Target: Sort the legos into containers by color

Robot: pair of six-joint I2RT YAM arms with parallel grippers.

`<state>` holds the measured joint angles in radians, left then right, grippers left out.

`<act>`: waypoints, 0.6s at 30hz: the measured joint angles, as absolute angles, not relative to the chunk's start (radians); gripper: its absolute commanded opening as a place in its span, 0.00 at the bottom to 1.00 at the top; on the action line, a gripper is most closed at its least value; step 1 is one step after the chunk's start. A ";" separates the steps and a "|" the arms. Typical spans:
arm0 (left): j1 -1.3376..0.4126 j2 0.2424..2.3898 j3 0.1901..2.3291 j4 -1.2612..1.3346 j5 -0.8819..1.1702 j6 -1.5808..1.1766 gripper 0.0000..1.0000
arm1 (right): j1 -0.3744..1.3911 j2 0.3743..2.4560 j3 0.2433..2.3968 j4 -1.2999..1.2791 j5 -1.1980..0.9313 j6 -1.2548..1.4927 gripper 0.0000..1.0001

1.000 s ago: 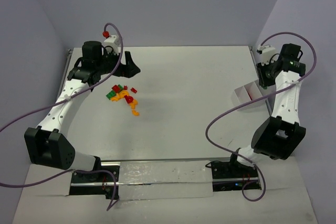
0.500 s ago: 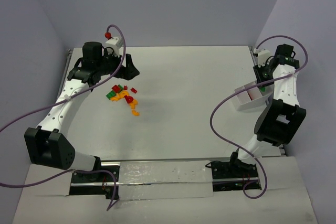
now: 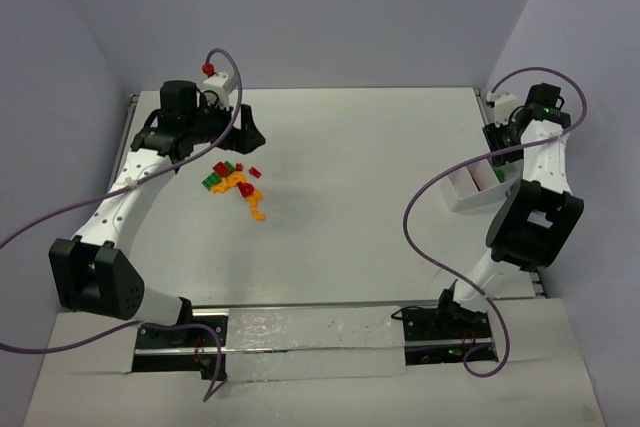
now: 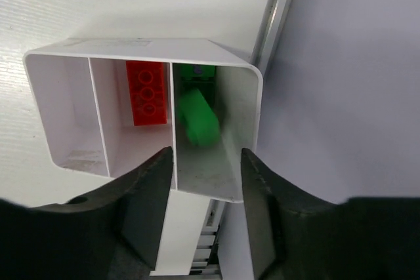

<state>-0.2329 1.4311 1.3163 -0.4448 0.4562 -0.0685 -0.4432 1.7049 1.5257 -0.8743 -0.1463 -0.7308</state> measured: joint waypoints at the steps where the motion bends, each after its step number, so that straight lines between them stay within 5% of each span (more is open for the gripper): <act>1: -0.233 1.431 1.316 -0.447 0.452 -0.067 0.99 | -0.443 1.705 1.527 -0.873 -0.145 -0.730 0.61; 10: -0.222 1.431 1.311 -0.460 0.421 -0.052 0.99 | -0.443 1.704 1.567 -0.885 -0.159 -0.722 0.83; 11: -0.214 1.431 1.306 -0.462 0.416 -0.045 0.99 | -0.441 1.701 1.578 -0.889 -0.171 -0.713 0.94; 13: -0.192 1.433 1.299 -0.475 0.398 -0.021 0.98 | -0.434 1.687 1.594 -0.899 -0.193 -0.695 1.00; 18: -0.133 1.479 1.298 -0.511 0.339 0.063 0.88 | -0.339 1.599 1.603 -0.906 -0.232 -0.629 1.00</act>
<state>-0.1332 1.4790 1.2980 -0.5115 0.3389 0.0631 -0.3395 1.5991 1.6026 -0.9055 -0.2319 -0.6289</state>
